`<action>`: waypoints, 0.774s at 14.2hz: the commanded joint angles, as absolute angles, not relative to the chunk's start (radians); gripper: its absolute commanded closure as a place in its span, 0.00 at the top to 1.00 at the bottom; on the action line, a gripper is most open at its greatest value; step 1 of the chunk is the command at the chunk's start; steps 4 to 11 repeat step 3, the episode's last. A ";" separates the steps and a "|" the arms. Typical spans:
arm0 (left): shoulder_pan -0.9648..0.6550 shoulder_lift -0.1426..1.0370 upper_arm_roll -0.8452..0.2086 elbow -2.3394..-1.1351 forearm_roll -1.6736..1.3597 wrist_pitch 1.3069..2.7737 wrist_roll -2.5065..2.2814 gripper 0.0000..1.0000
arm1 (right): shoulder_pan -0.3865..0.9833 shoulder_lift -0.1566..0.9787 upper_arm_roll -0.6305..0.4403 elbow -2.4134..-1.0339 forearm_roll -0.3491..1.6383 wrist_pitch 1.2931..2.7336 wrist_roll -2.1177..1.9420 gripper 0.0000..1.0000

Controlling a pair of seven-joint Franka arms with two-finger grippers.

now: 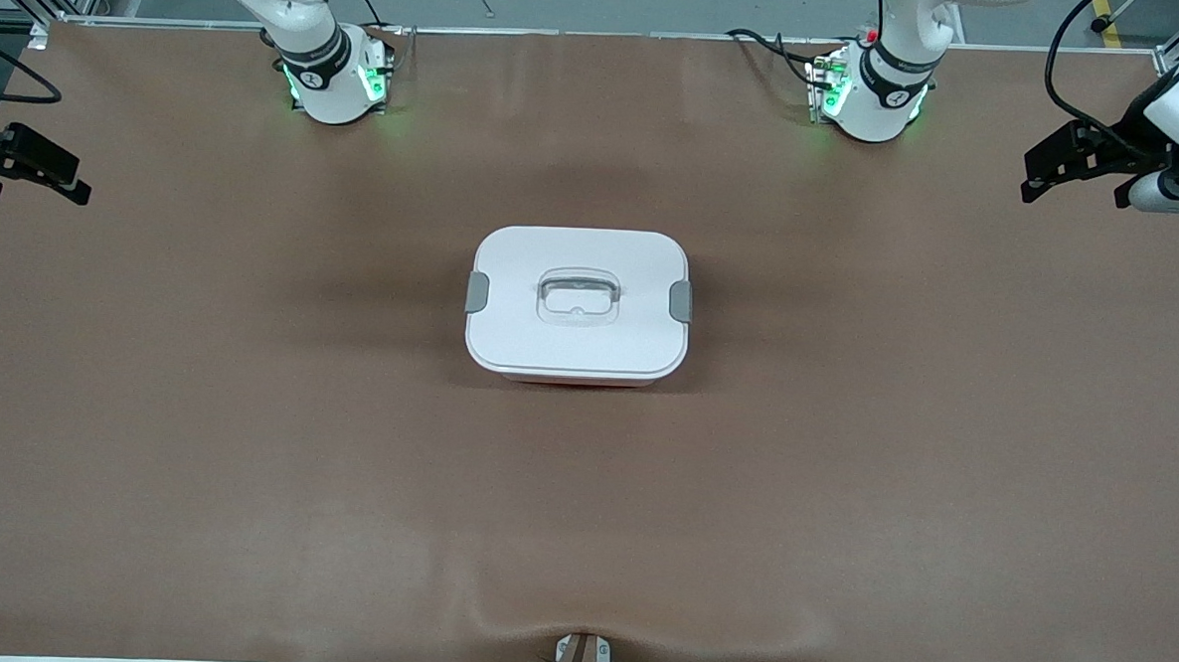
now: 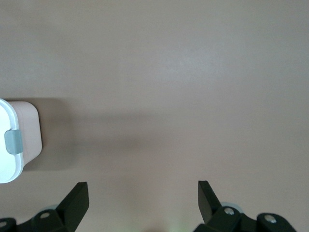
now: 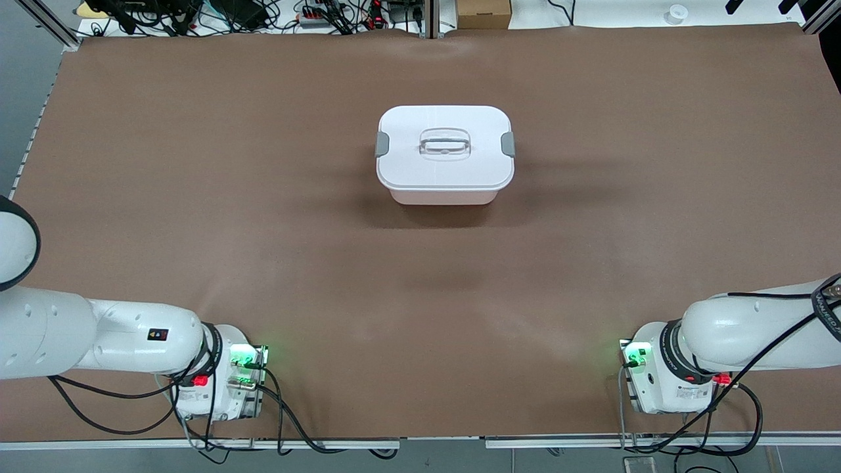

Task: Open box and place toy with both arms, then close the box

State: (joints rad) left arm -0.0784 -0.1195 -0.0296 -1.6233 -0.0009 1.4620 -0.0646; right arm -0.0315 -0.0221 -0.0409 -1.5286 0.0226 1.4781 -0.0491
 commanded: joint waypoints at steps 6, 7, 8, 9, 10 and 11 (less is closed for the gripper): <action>-0.067 -0.117 -0.029 -1.598 -0.008 1.419 -0.106 1.00 | -0.057 -0.012 -0.018 -1.509 0.017 1.477 -0.057 1.00; -0.067 -0.117 -0.029 -1.598 -0.008 1.419 -0.106 1.00 | -0.057 -0.012 -0.018 -1.509 0.017 1.477 -0.057 1.00; -0.067 -0.117 -0.029 -1.598 -0.008 1.419 -0.106 1.00 | -0.057 -0.012 -0.018 -1.509 0.017 1.477 -0.057 1.00; -0.067 -0.117 -0.029 -1.598 -0.008 1.419 -0.106 1.00 | -0.057 -0.012 -0.018 -1.509 0.017 1.477 -0.057 1.00; -0.067 -0.117 -0.029 -1.598 -0.008 1.419 -0.106 1.00 | -0.057 -0.012 -0.018 -1.509 0.017 1.477 -0.057 1.00; -0.067 -0.117 -0.029 -1.598 -0.008 1.419 -0.106 1.00 | -0.057 -0.012 -0.018 -1.509 0.017 1.477 -0.057 1.00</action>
